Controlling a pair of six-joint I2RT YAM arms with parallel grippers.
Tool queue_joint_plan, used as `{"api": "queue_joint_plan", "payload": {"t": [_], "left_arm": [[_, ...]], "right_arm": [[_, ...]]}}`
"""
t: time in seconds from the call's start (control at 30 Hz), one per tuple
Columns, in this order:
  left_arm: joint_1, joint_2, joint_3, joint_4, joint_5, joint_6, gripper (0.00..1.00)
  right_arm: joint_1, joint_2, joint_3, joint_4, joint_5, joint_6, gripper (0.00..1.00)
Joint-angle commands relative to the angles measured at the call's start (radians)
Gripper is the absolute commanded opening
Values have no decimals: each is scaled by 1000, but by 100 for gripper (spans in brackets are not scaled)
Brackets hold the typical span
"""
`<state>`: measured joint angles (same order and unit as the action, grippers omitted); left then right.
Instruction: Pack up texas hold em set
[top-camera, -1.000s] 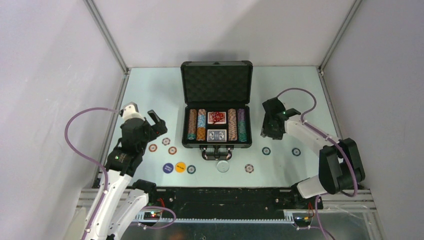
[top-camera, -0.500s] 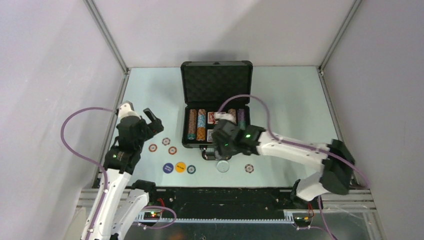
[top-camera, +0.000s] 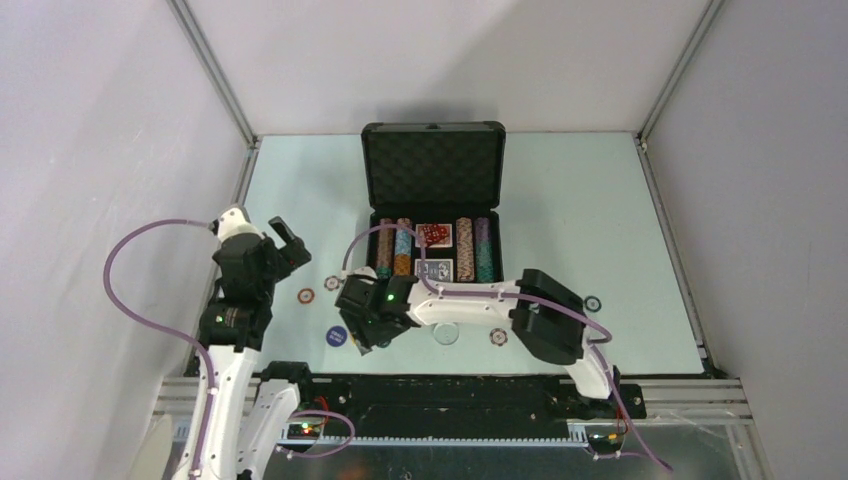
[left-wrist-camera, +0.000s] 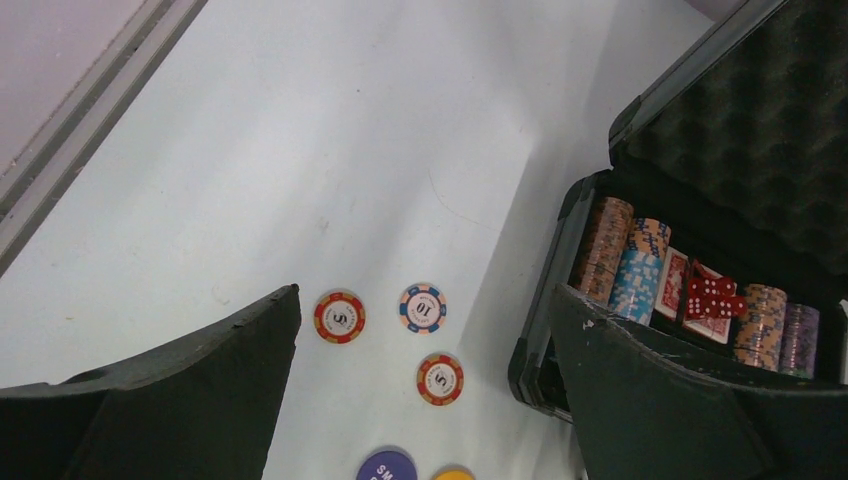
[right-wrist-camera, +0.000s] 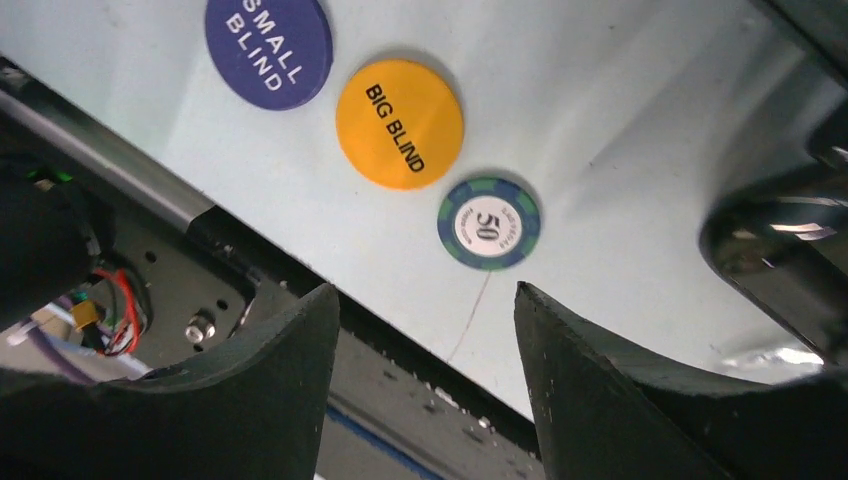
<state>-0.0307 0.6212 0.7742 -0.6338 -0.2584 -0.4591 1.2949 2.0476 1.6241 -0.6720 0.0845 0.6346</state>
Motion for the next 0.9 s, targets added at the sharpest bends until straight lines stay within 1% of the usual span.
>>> {"api": "queue_joint_plan", "payload": {"t": [0.0,0.4,0.73,0.87], "left_arm": [[12,-14,2,1,-20,41,98],[13,-21,3,3,-21,47,98],[12,-25,4,3,-22,48,98],[12,-26,4,2,-22,49,98]], "right_arm": [[7,61,60,-11,-36,-12,70],[-13,103,55,-35,7,2,69],[-21,166,122,-94,39,-21,69],[-23,178,128,-107,46,-19,66]]}}
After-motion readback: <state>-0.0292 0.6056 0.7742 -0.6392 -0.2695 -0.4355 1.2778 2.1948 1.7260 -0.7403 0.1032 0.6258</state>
